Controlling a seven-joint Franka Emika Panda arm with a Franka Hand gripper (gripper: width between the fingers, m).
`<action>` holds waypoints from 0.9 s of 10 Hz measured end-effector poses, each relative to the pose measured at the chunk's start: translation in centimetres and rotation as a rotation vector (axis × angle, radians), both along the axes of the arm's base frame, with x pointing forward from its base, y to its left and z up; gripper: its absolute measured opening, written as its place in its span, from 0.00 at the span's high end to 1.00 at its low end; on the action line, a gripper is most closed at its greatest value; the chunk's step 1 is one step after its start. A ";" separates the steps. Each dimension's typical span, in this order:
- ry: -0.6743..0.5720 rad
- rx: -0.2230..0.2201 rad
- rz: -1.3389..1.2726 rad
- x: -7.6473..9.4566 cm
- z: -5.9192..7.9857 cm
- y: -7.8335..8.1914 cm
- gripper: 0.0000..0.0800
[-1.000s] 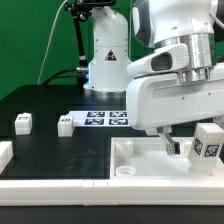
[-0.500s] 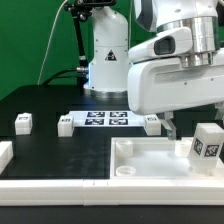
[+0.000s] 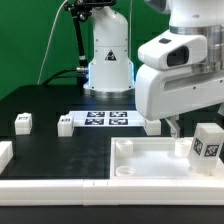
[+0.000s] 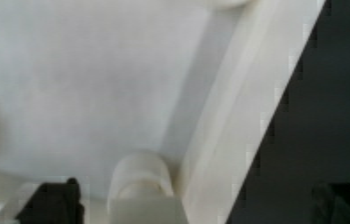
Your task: Assemble one leg
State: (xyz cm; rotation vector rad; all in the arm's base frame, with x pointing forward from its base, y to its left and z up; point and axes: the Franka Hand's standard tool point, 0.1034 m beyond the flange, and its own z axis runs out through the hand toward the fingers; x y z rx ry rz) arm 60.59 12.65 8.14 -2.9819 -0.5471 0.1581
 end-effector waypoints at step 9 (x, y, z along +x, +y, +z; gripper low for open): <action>-0.065 -0.019 -0.076 3.1 0.8 -1.3 0.19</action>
Offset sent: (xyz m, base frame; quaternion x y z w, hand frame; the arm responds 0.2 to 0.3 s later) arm 0.0000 0.0000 0.0000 0.0000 0.0000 0.0000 1.0000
